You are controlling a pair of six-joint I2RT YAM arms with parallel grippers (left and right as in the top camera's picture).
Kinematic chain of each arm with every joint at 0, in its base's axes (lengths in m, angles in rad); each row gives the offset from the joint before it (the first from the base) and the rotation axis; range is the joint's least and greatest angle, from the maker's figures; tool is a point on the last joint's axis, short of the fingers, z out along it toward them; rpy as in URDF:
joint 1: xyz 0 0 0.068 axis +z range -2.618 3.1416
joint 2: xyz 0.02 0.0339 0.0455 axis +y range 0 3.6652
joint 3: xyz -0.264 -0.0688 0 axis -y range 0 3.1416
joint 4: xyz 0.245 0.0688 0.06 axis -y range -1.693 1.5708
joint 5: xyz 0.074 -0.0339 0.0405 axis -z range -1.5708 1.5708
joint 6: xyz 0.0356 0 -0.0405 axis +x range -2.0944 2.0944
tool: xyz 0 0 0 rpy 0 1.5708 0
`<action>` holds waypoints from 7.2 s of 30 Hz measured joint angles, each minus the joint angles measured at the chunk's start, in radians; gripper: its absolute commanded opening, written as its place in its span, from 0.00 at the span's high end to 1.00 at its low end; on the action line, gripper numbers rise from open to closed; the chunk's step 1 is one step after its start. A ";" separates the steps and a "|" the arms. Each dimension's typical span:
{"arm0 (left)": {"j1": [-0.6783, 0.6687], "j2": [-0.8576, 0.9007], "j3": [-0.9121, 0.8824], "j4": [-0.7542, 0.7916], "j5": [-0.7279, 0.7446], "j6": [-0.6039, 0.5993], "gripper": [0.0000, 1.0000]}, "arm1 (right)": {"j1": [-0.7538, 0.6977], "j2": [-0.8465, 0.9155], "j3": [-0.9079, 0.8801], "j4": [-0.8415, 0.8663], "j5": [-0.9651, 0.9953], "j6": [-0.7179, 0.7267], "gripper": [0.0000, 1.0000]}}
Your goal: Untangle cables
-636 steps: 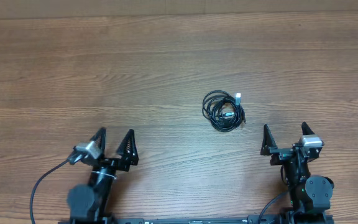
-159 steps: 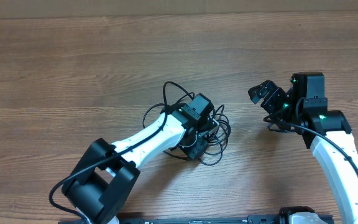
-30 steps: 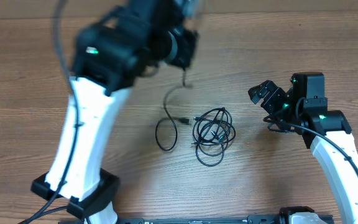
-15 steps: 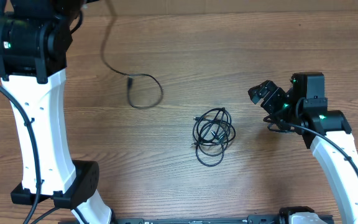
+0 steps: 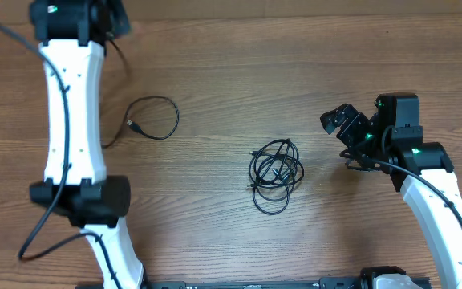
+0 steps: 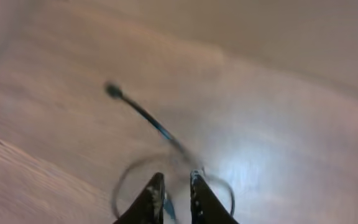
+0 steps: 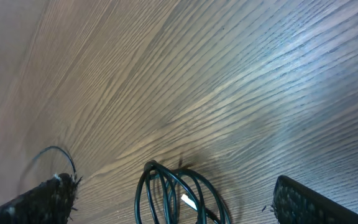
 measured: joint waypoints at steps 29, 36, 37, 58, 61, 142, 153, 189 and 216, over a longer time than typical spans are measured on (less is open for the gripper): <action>0.081 0.303 -0.053 -0.317 0.176 0.259 0.23 | 0.000 0.000 0.000 0.000 0.000 0.000 0.00; 0.127 0.367 -0.053 -0.249 0.228 0.349 0.33 | 0.000 0.000 0.000 0.000 0.000 0.000 0.00; 0.126 0.385 -0.053 -0.236 0.242 0.364 0.33 | 0.000 0.000 0.000 0.000 0.000 -0.001 0.00; 0.124 0.562 0.071 -0.168 0.193 0.330 0.96 | 0.000 0.000 0.000 0.000 0.000 0.000 0.00; 0.124 0.536 0.178 -0.168 0.252 0.311 0.96 | 0.000 0.000 0.000 0.000 0.000 0.000 0.00; 0.220 0.380 0.174 -0.098 0.742 0.201 0.12 | 0.000 0.000 0.000 0.000 0.000 0.000 0.00; 0.112 0.301 0.197 -0.209 0.777 0.135 0.00 | 0.000 0.000 0.000 0.000 0.000 0.000 0.00; -0.117 0.301 -0.261 0.203 0.318 0.141 0.00 | 0.000 0.000 0.000 0.000 0.000 0.000 0.00; -0.021 0.301 -0.456 0.471 0.190 0.289 0.00 | 0.000 0.000 0.000 0.000 0.000 0.000 0.00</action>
